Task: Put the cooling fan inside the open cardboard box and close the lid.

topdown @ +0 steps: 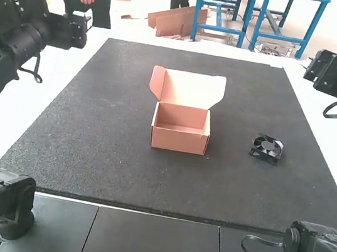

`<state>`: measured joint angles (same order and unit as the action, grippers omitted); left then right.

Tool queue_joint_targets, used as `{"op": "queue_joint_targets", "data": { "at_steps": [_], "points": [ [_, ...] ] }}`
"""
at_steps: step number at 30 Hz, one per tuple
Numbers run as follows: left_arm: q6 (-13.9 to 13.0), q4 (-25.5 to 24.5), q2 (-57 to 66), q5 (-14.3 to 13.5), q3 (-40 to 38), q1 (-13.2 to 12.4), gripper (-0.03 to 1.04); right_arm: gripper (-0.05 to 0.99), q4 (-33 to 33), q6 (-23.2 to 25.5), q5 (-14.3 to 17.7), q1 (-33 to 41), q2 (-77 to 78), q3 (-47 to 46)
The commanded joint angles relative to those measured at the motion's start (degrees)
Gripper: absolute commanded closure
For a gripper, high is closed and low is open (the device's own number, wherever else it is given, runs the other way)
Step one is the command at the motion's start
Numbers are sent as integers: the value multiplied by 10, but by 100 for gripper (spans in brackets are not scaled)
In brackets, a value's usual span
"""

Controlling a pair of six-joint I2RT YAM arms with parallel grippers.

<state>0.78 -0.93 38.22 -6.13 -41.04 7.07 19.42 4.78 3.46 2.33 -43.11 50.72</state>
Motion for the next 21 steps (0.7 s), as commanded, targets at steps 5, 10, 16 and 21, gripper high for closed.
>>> {"op": "queue_joint_targets", "data": {
  "at_steps": [5, 10, 16, 21],
  "points": [
    [5, -157, 109, 1, -130, -13, 4, 3, 113, -10, -42, -7, -125, 114],
    [6, -246, 172, -13, -173, -10, 4, 3, 142, -9, -39, -7, -175, 141],
    [20, -340, 223, -21, -193, -7, 4, 3, 240, -21, -36, -12, -259, 157],
    [20, -338, 224, 2, -196, -1, 4, 3, 266, -34, -36, -14, -297, 155]
  ]
}}
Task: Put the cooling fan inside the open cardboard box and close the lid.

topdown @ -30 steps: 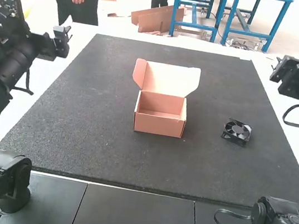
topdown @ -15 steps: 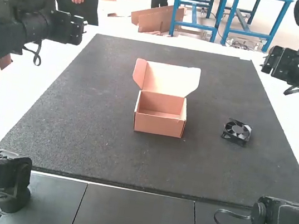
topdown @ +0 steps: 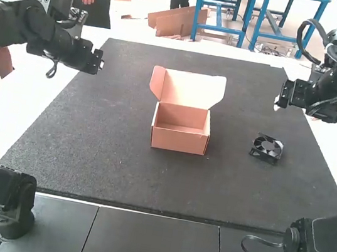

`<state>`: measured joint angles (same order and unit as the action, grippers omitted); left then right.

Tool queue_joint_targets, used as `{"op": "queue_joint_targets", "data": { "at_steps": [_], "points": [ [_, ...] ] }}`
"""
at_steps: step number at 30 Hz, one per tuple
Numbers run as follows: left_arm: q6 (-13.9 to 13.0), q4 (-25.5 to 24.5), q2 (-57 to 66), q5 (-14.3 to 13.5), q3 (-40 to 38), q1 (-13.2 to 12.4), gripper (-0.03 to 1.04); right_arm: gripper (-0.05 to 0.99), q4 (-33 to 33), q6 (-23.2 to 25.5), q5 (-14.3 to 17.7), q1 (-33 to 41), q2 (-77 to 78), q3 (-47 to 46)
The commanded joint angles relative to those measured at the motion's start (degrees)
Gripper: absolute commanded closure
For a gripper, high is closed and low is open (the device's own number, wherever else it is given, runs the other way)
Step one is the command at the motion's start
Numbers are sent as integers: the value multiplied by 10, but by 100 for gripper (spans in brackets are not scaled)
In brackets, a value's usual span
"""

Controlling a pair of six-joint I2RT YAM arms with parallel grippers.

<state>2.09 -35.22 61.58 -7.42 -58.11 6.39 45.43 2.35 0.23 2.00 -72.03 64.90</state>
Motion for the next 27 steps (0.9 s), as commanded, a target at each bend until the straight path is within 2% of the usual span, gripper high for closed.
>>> {"op": "queue_joint_targets", "data": {
  "at_steps": [1, 4, 6, 13, 17, 24, 27],
  "points": [
    [8, 5, -9, 35, -27, 6, 4, 3, 12, 1, -3, -13, -19, 10],
    [21, 5, -8, 75, -36, 12, 4, 3, 12, 27, -3, -31, -43, 2],
    [30, 6, -6, 83, -39, 22, 4, 3, 8, 28, -5, -51, -58, -6],
    [64, 19, 7, 76, -39, 74, 4, 3, -21, 47, -7, -89, -136, -6],
    [66, 31, 13, 64, -37, 76, 4, 3, -38, 47, -6, -88, -178, 5],
    [66, 38, 17, 63, -36, 73, 4, 3, -54, 56, -2, -91, -249, 27],
    [66, 40, 17, 63, -36, 73, 4, 3, -75, 58, 9, -93, -268, 30]
  ]
}}
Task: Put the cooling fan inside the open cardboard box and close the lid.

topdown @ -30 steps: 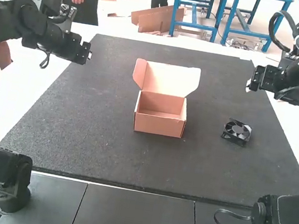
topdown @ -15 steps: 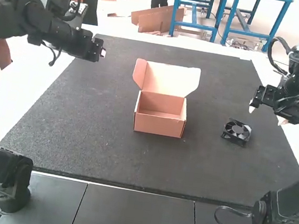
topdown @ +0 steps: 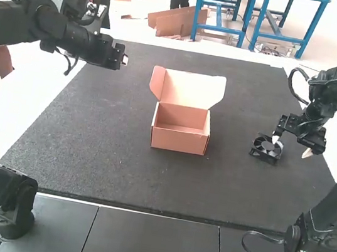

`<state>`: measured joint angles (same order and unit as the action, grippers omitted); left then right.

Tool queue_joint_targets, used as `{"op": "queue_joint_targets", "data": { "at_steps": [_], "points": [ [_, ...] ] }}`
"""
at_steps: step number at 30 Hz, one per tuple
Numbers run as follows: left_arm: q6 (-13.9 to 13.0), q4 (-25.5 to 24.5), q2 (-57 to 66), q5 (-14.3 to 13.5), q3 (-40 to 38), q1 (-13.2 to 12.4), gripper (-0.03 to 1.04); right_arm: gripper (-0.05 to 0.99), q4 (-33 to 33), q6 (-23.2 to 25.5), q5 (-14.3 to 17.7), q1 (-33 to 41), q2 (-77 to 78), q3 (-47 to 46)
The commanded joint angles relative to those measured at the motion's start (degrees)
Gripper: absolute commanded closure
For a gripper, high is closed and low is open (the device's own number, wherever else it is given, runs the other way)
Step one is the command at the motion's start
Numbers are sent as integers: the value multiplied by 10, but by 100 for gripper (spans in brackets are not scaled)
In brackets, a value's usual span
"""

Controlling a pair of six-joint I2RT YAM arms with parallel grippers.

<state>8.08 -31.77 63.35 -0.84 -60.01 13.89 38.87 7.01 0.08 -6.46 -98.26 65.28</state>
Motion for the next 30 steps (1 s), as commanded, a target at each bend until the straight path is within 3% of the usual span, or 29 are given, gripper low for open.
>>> {"op": "queue_joint_targets", "data": {
  "at_steps": [1, 11, 30],
  "points": [
    [6, 7, -1, -3, -17, -2, 4, 3, -13, 12, 14, -8, -11, 27],
    [5, 15, -1, -3, -18, -2, 4, 3, -47, 14, 47, -8, -51, 30],
    [3, 28, 2, -4, -16, -2, 4, 3, -41, 6, 54, -31, -98, 41]
  ]
}}
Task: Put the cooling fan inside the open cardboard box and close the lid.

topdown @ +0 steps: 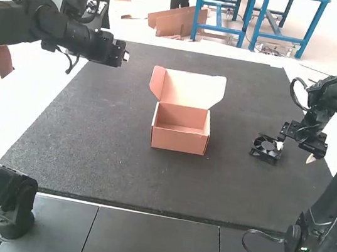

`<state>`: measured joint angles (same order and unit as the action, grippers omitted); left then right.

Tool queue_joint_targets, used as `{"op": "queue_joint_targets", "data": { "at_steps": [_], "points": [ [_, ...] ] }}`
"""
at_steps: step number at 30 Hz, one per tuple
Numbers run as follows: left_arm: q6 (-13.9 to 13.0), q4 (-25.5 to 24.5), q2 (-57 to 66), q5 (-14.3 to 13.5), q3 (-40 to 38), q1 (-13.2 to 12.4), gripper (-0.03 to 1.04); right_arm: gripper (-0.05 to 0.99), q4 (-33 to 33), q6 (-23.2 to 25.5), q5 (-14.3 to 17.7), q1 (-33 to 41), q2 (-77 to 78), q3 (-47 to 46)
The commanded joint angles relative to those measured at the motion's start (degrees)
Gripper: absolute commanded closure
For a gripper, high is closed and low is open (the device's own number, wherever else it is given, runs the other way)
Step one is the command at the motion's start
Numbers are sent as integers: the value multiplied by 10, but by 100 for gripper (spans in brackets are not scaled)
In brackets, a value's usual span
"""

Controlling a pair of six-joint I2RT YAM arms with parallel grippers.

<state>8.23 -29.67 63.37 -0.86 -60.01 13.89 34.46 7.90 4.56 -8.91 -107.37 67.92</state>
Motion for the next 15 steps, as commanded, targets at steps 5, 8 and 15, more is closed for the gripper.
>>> {"op": "queue_joint_targets", "data": {
  "at_steps": [5, 8, 15],
  "points": [
    [1, 9, 3, -5, -16, -2, 4, 3, 4, -3, 8, -4, -9, 13],
    [1, 9, 4, -5, -16, -2, 4, 3, 8, -5, 8, -3, -14, 10],
    [1, 10, 4, -4, -16, -2, 4, 14, 0, -11, 8, -1, -18, -14]
  ]
}}
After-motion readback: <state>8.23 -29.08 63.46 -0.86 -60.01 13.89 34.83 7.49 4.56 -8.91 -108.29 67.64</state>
